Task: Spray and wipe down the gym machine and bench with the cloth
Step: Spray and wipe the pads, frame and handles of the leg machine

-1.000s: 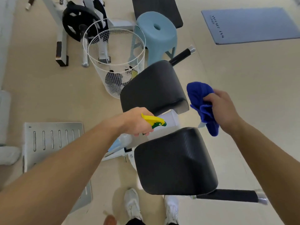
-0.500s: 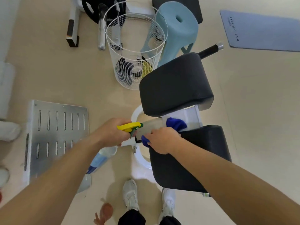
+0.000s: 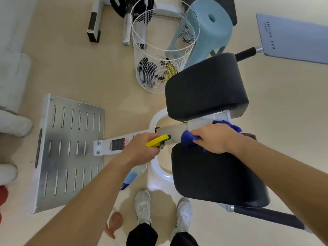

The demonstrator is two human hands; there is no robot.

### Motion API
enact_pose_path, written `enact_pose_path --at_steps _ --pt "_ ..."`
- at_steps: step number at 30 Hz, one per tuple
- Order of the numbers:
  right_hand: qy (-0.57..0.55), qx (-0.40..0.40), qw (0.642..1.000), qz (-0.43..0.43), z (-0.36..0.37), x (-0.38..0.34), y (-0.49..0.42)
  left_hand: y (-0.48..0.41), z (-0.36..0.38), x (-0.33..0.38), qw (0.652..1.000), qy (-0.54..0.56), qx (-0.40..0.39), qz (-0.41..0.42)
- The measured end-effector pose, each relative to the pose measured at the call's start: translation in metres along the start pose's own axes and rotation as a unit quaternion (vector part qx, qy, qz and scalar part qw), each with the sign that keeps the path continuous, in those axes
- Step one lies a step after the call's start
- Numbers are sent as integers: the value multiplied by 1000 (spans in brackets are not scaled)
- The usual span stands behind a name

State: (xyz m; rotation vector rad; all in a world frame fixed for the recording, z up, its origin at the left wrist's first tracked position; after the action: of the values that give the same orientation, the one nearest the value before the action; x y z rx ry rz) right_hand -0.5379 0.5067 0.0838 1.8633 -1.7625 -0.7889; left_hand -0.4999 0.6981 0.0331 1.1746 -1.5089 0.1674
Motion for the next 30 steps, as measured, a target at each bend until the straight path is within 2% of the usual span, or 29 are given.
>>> enact_pose_path --at_steps 3,7,9,11,13,16,25,27,30 --pt "36 -9 998 -57 30 -42 -41 9 11 -36 1000 -10 -1 -17" --pt "99 -100 985 -100 75 -93 -85 27 24 -84 999 -13 24 -35" --pt "18 -93 991 -92 74 -97 -94 37 32 -98 999 5 33 -40" --pt "-97 2 994 -56 47 -82 -99 47 45 -109 998 22 39 -41" --pt "-201 78 976 -23 18 -59 -94 55 58 -115 997 35 48 -45" --pt "-258 83 962 -27 -5 -46 -83 61 75 -118 995 67 66 -43" --pt "-164 50 983 -71 9 -75 -79 73 95 -142 990 36 127 -51" --pt "-111 35 990 -80 22 -82 -83 77 97 -145 989 53 128 -56" --pt "17 4 995 -95 49 -88 -94 88 108 -143 990 98 84 -61"
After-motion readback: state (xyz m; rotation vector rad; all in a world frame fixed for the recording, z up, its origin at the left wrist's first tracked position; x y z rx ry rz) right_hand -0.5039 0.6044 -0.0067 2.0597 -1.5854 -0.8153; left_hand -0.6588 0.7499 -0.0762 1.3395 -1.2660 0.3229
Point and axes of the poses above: each hand's wrist, its own y-axis away from the middle knuckle, its own z-axis out of the palm, x = y × z, the point moved 9 cm from there along -y, towards the middle knuckle, and after that the axes turned 8 degrees about x, right-handed, at the moved point
